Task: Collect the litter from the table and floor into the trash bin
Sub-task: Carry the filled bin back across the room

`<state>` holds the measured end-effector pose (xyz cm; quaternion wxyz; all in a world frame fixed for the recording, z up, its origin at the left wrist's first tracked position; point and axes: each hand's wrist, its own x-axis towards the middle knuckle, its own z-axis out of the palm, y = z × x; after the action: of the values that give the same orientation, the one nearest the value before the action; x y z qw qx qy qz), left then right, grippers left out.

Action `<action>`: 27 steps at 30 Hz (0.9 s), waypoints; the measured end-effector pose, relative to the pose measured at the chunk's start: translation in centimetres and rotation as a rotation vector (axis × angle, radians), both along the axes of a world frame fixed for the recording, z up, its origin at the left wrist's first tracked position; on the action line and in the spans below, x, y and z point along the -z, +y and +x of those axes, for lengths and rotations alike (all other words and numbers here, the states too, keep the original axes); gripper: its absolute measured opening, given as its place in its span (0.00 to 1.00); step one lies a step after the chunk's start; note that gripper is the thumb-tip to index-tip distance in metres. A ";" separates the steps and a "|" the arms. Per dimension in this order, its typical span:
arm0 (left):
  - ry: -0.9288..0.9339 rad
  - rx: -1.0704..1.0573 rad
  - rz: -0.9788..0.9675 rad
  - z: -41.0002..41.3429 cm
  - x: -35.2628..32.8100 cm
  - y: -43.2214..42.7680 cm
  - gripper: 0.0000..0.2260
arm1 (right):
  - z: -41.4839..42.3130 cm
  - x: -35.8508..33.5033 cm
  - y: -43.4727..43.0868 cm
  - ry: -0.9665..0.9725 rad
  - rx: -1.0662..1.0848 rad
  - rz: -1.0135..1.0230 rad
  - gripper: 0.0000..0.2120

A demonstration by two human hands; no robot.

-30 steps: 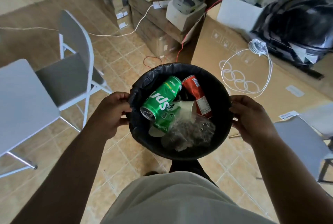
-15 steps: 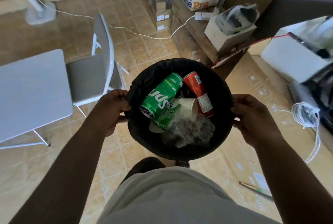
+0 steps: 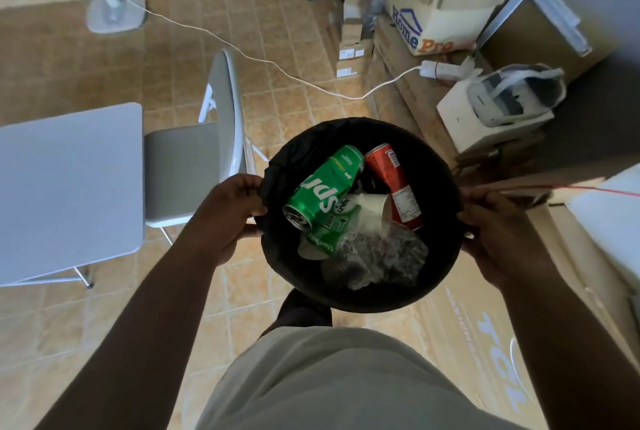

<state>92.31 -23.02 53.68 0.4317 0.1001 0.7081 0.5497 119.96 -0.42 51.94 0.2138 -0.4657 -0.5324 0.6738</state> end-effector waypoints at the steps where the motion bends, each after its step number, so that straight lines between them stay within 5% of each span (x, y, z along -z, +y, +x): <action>1: -0.007 -0.004 -0.001 -1.3 0.0 1.0 0.16 | -1.3 -0.1 0.9 -0.002 0.005 0.002 0.19; 10: -0.034 0.010 0.014 -13.4 -0.7 9.5 0.16 | -12.2 -1.1 9.0 -0.070 0.024 -0.001 0.12; 27: -0.008 -0.119 -0.029 -28.8 -0.7 24.2 0.15 | -31.4 0.0 27.5 -0.043 -0.106 -0.007 0.16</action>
<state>63.55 1.18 54.34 0.4025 0.0490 0.7189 0.5645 88.57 27.09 51.92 0.1645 -0.4519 -0.5585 0.6759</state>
